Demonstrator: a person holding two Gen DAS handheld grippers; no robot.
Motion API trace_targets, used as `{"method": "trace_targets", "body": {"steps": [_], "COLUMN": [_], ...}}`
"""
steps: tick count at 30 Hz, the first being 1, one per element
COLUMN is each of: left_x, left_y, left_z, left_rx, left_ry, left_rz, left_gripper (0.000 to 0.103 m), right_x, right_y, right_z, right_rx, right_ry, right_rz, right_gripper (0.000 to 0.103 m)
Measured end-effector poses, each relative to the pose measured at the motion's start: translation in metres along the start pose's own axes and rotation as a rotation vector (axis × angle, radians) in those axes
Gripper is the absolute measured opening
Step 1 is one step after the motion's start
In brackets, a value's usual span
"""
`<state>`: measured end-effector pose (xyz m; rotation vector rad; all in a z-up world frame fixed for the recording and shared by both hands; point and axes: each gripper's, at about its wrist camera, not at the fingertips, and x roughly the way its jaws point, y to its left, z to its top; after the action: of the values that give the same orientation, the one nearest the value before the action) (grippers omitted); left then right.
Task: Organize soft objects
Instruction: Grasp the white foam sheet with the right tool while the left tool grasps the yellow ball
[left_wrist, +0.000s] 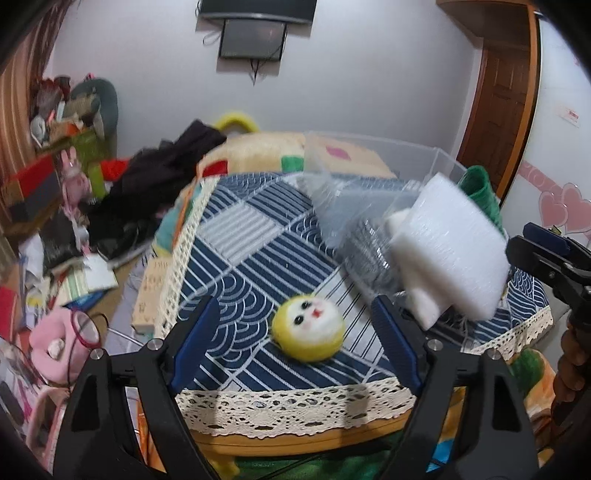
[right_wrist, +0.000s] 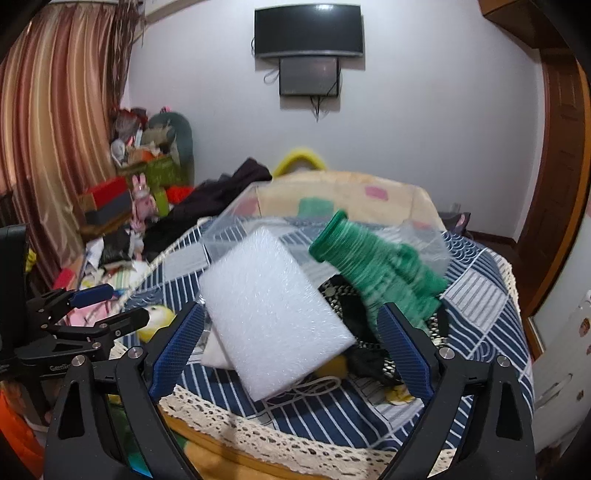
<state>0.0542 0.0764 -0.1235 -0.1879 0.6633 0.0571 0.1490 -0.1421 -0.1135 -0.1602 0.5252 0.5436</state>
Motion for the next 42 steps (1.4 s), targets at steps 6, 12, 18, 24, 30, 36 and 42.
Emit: {"method": "trace_targets", "body": {"steps": [6, 12, 18, 24, 30, 36, 42], "left_x": [0.024, 0.036, 0.029, 0.013, -0.006, -0.023, -0.036], "left_y": [-0.002, 0.001, -0.007, -0.014, -0.019, -0.030, -0.041], "left_z": [-0.005, -0.010, -0.009, -0.005, 0.007, 0.030, 0.061], "left_rx": [-0.006, -0.035, -0.002, 0.013, 0.019, 0.049, 0.064], "left_ry": [0.073, 0.111, 0.087, 0.051, 0.005, -0.067, -0.151], "left_rz": [-0.041, -0.090, -0.076, -0.066, -0.074, -0.067, -0.073], "left_gripper": [0.063, 0.045, 0.045, 0.045, 0.045, 0.045, 0.045], "right_x": [0.026, 0.045, 0.041, 0.031, 0.014, -0.010, -0.030], "right_y": [0.004, 0.010, 0.008, 0.006, 0.004, 0.000, -0.011], "right_z": [0.000, -0.008, -0.009, -0.008, 0.001, 0.019, 0.042], "right_rx": [-0.018, -0.074, -0.112, -0.117, -0.084, -0.055, -0.042], "right_ry": [0.067, 0.140, 0.138, 0.100, 0.040, -0.045, -0.138], "right_rz": [-0.017, -0.027, -0.043, -0.056, -0.045, -0.040, -0.089], "right_gripper": [0.103, 0.103, 0.100, 0.096, 0.096, 0.096, 0.096]}}
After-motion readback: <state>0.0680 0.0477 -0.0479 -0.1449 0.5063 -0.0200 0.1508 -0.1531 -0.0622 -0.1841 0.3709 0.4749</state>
